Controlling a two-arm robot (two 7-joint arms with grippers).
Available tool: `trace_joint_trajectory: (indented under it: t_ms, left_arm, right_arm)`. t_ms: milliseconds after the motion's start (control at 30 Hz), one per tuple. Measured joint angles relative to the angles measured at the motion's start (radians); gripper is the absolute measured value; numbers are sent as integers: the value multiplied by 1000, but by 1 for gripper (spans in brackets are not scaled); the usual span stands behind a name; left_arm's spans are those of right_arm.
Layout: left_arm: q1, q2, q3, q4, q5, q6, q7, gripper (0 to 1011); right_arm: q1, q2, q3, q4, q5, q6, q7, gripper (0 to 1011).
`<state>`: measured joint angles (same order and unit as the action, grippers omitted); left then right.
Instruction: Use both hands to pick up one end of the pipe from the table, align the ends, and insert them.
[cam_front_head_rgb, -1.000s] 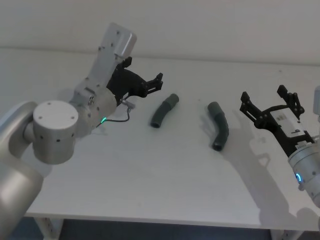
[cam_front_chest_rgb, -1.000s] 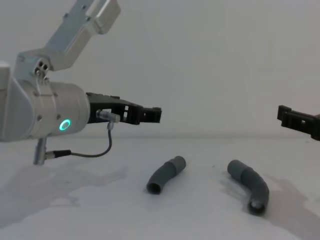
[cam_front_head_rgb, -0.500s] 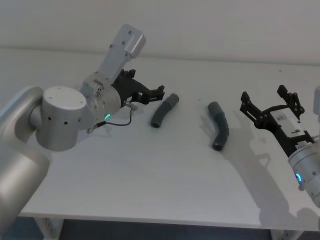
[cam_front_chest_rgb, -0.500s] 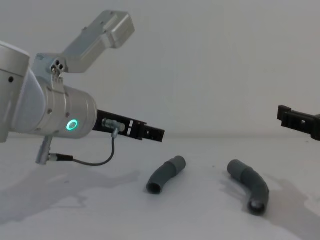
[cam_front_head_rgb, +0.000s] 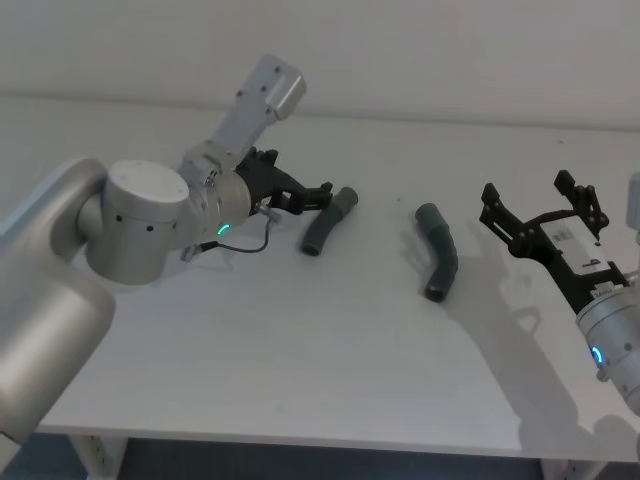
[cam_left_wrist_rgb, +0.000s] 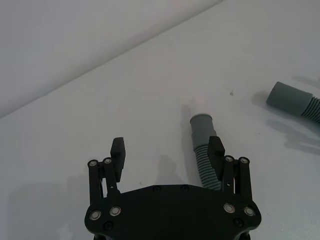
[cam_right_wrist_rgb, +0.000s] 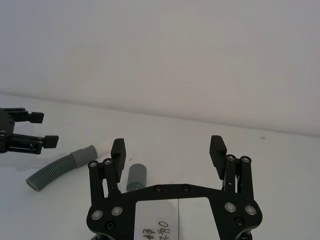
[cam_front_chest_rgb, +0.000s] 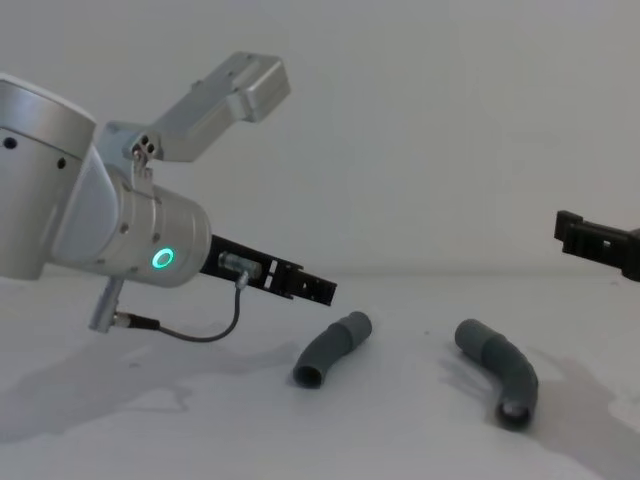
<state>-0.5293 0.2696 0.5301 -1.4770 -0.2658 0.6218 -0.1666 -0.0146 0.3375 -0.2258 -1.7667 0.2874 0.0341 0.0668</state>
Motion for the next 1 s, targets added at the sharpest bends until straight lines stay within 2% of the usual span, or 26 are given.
trace_joint_trajectory:
  t_ms: [300, 1000]
  left_arm:
    - [-23, -19, 10, 43, 7, 6, -18, 1000]
    - [-36, -61, 15, 99, 7, 9, -45, 1000]
  right_arm:
    - [0, 0, 0, 0, 0, 0, 0, 1001]
    - [0, 0, 0, 0, 0, 0, 0, 1001]
